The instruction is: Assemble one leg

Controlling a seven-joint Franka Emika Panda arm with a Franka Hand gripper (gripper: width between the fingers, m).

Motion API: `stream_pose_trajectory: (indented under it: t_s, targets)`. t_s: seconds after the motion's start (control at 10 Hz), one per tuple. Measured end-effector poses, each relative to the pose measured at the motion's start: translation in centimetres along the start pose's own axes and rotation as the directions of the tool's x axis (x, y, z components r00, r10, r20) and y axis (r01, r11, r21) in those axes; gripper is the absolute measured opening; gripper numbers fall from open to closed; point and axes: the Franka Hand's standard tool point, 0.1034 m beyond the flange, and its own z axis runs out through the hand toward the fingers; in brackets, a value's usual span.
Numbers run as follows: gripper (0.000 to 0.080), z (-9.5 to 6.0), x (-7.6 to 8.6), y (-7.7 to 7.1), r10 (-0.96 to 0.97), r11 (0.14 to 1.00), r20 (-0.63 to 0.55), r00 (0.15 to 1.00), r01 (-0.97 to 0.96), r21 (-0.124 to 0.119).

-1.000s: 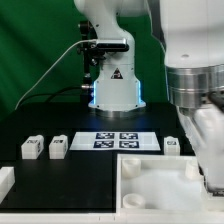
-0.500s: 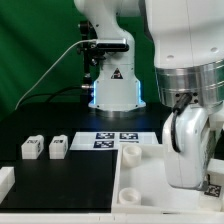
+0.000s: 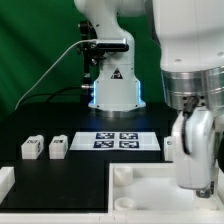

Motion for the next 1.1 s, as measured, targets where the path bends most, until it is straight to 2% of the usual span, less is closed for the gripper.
stream_pose_trajectory:
  t_s: [0.1, 0.3, 0.4, 1.1]
  targets:
    - [0.0639, -0.2, -0.2, 0.7, -0.012, 1.000, 0.001, 1.000, 0.012, -0.002]
    - [0.0648, -1.6, -0.6, 1.9, -0.019, 1.000, 0.014, 1.000, 0.019, 0.014]
    - [0.0648, -1.6, -0.6, 2.2, -0.021, 1.000, 0.013, 1.000, 0.021, 0.011]
    - [0.0649, -1.2, -0.4, 2.1, -0.020, 1.000, 0.009, 1.000, 0.020, 0.008]
